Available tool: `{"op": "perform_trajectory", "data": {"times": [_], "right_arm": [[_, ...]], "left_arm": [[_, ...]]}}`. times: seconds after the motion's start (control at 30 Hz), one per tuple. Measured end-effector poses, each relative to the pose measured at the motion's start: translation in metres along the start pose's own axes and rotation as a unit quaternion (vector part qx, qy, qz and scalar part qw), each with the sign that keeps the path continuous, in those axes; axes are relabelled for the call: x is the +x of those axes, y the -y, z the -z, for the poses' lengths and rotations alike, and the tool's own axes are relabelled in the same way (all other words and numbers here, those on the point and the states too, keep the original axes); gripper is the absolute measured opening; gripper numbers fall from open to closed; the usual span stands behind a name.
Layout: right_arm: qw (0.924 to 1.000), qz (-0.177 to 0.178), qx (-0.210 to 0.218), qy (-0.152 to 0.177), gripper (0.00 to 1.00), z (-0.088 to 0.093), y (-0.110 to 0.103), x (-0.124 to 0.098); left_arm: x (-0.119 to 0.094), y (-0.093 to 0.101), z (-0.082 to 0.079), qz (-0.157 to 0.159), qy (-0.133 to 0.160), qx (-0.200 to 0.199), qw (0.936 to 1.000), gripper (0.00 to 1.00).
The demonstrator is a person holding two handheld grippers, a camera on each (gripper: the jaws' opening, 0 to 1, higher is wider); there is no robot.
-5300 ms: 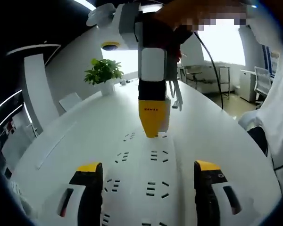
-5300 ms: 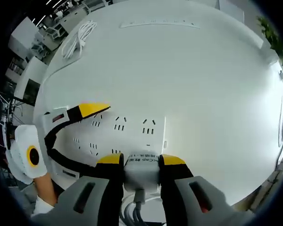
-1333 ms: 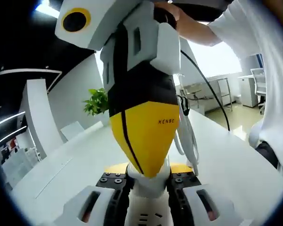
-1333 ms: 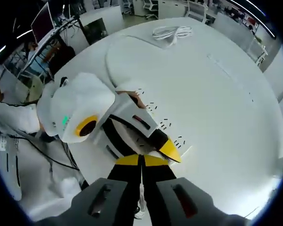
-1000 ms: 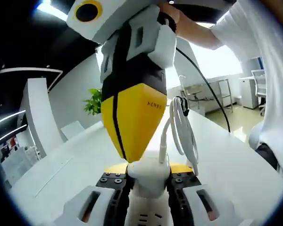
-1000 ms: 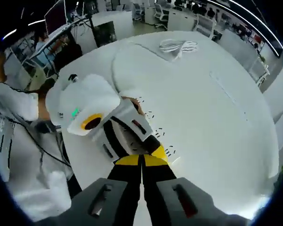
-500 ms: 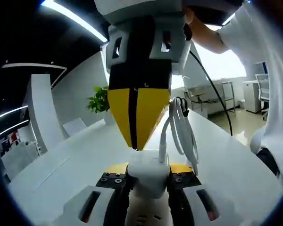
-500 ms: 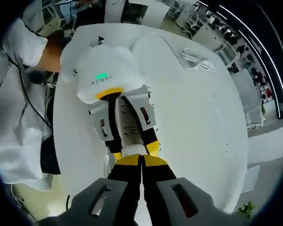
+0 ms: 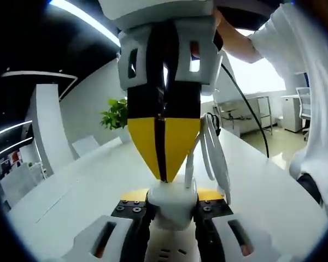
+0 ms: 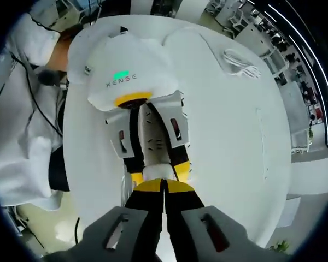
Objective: Straighten the power strip on the desk, plug the charger into it
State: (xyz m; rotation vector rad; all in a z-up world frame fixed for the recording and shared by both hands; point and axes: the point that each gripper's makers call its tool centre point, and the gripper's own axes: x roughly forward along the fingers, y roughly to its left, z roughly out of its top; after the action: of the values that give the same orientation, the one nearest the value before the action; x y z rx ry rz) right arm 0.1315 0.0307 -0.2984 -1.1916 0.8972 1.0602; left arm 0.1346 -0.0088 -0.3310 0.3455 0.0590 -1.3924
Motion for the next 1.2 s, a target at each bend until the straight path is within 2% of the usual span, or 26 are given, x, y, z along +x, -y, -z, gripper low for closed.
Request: {"op": "perform_trajectory", "data": {"times": [0.2,0.33,0.57,0.73,0.87,1.03,1.07,1.1,1.13,1.2], "right_arm": [[0.9993,-0.011,-0.019,-0.029,0.01,-0.002,0.002,0.001],[0.9990,-0.021,-0.002,-0.039,0.01,-0.001,0.003,0.001],[0.9981,-0.045,-0.006,-0.041,0.01,0.001,0.001,0.001],[0.9961,-0.076,0.012,-0.042,0.01,0.001,-0.001,0.001],[0.9961,-0.073,0.011,-0.047,0.00,0.000,-0.003,0.001],[0.9977,-0.044,-0.003,-0.052,0.00,0.000,-0.002,0.001],[0.9979,-0.041,0.002,-0.051,0.00,0.000,0.001,0.001],[0.9980,-0.040,0.003,-0.049,0.00,0.000,0.005,0.001],[0.9979,-0.047,0.016,-0.043,0.00,-0.001,0.007,0.002],[0.9972,-0.055,0.030,-0.040,0.00,0.000,0.007,0.001]], "left_arm": [[0.000,0.000,0.000,0.001,-0.001,-0.005,1.0000,0.32],[0.000,0.001,0.000,0.003,-0.003,-0.009,0.9999,0.32],[0.000,0.001,0.000,0.002,-0.003,-0.011,0.9999,0.32],[0.001,0.003,0.001,0.005,-0.005,0.001,1.0000,0.32],[0.001,0.003,0.002,0.004,-0.006,0.003,1.0000,0.32],[0.001,0.002,0.002,0.002,-0.007,-0.004,1.0000,0.32],[0.001,0.001,0.002,0.000,-0.008,-0.010,0.9999,0.32],[0.002,-0.002,0.003,-0.007,-0.012,-0.042,0.9990,0.32],[0.002,-0.002,0.003,-0.003,-0.014,-0.051,0.9986,0.32],[0.002,-0.002,0.003,-0.003,-0.012,-0.035,0.9993,0.32]]}}
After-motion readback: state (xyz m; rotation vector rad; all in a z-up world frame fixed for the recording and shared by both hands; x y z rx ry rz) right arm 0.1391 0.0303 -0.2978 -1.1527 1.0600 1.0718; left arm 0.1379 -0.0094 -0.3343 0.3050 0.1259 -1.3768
